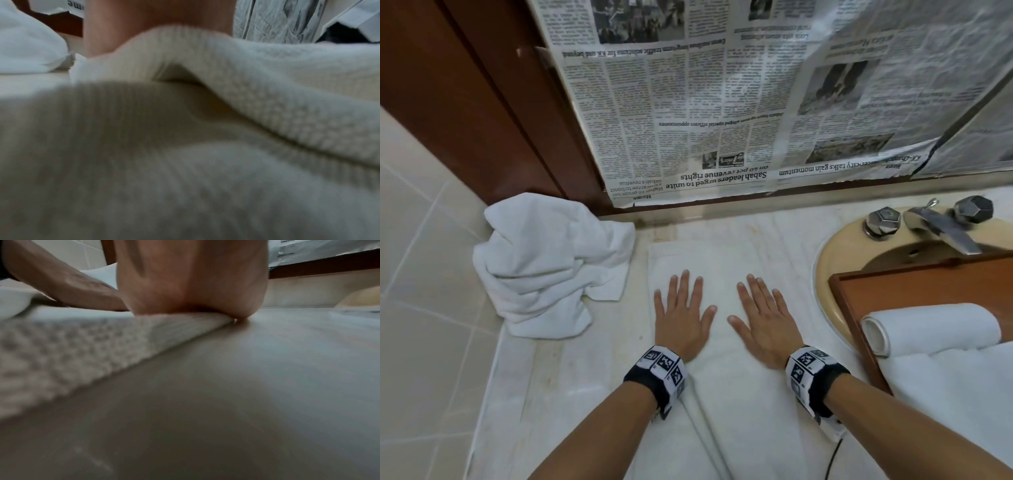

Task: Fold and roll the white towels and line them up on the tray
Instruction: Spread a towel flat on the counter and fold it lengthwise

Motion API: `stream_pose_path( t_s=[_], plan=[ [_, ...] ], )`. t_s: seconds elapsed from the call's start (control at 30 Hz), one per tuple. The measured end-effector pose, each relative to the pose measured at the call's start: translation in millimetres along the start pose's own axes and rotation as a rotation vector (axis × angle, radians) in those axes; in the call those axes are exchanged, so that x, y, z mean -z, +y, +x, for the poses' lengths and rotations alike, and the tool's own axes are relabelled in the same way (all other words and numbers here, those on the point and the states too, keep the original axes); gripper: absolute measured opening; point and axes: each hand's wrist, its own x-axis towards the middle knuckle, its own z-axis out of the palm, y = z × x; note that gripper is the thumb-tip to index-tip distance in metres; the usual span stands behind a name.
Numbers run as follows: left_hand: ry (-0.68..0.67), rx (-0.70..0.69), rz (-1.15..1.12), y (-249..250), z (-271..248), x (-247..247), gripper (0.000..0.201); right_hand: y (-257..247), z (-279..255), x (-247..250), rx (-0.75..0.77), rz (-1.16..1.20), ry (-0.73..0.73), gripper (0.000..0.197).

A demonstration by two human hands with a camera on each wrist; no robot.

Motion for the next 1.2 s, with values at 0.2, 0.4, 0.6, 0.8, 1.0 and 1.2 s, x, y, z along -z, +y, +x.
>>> stream_pose_path(
  t_s=[0.2, 0.4, 0.6, 0.8, 1.0, 1.2],
  plan=[
    [-0.021, 0.048, 0.029, 14, 35, 3, 0.081, 33, 27, 16, 0.042, -0.011, -0.024, 0.073],
    [0.001, 0.092, 0.012, 4, 63, 10, 0.080, 27, 59, 26, 0.007, 0.002, -0.009, 0.079],
    [-0.004, 0.086, -0.012, -9, 78, 17, 0.066, 0, 86, 23, 0.125, 0.012, -0.002, 0.066],
    [-0.005, 0.194, -0.035, -47, 77, 25, 0.061, 34, 102, 37, -0.074, 0.005, -0.014, 0.065],
    [0.020, 0.147, -0.139, -33, 40, 33, 0.060, 3, 55, 27, 0.043, 0.030, 0.014, 0.066],
    [-0.095, -0.017, -0.010, -6, 9, 13, 0.073, -19, 31, 6, 0.071, -0.031, -0.055, 0.068]
  ],
)
